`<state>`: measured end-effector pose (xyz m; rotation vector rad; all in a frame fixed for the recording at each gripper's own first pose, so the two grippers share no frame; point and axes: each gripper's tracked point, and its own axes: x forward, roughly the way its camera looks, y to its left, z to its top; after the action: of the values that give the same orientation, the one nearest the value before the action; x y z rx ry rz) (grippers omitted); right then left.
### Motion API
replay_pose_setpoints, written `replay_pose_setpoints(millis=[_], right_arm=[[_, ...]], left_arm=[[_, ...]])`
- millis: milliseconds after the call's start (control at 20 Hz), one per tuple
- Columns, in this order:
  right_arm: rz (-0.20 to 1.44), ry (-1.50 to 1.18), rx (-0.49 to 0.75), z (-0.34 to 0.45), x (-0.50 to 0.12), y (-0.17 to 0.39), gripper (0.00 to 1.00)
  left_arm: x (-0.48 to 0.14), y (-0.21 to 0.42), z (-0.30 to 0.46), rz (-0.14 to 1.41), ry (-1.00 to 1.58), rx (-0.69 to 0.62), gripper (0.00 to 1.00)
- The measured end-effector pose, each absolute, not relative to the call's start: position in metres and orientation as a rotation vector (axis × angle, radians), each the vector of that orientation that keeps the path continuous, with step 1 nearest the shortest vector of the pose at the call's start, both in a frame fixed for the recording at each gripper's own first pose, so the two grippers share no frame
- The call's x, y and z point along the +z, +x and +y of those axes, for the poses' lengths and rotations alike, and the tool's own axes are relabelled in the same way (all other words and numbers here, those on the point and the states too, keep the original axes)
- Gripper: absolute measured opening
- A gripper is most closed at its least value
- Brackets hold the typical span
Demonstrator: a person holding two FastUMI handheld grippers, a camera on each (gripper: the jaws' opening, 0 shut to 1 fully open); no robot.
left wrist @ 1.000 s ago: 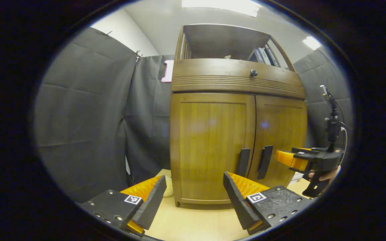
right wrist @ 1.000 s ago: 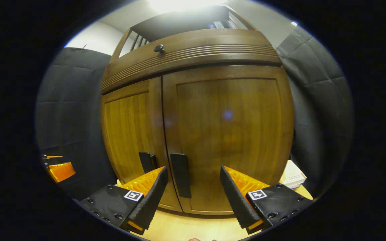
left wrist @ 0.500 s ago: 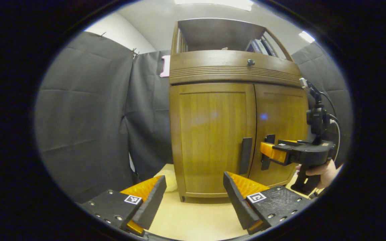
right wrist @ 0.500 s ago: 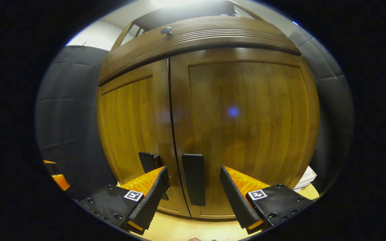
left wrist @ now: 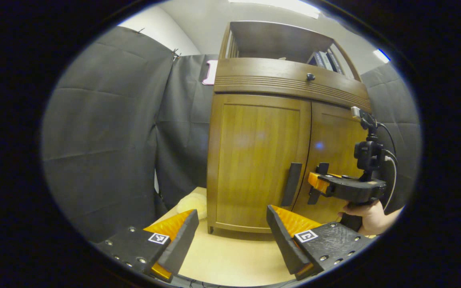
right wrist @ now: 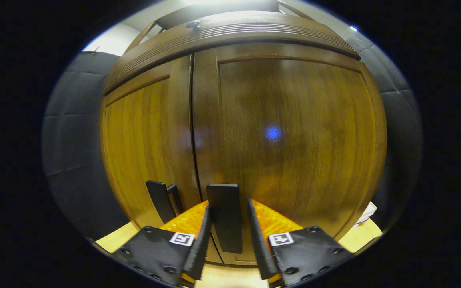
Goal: Open the right door of the double-door shoe cabinet with the right hand, and open the left door with the left hand.
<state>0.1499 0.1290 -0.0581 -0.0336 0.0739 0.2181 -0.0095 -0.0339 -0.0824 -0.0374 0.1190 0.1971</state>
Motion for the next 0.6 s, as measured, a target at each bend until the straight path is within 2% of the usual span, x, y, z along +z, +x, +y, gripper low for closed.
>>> replay_pose_setpoints(millis=[100,200,300,350,400,500,550,600], right_arm=[[0.095,-0.033,0.215,0.129,-0.065,0.152,0.41],[0.087,-0.052,0.219,0.129,-0.062,0.149,0.35],[0.077,-0.090,0.241,0.129,-0.065,0.151,0.35],[0.084,-0.093,0.260,0.129,-0.064,0.149,0.27],[0.086,-0.078,0.277,0.130,-0.063,0.149,0.28],[0.101,-0.071,0.307,0.132,-0.068,0.160,0.23],[0.110,-0.085,0.313,0.128,-0.064,0.148,0.17],[0.122,-0.085,0.328,0.127,-0.064,0.145,0.14]], left_arm=[[-0.081,-0.010,-0.034,0.118,-0.061,0.196,0.95],[-0.084,-0.007,-0.037,0.122,-0.072,0.192,0.96],[-0.087,-0.005,-0.040,0.132,-0.080,0.187,1.00],[-0.087,-0.005,-0.041,0.131,-0.089,0.180,0.98],[-0.088,-0.003,-0.044,0.124,-0.097,0.169,0.96],[-0.086,0.002,-0.046,0.110,-0.101,0.145,0.95],[-0.086,0.003,-0.047,0.113,-0.098,0.139,0.95],[-0.086,0.002,-0.050,0.114,-0.095,0.132,0.96]])
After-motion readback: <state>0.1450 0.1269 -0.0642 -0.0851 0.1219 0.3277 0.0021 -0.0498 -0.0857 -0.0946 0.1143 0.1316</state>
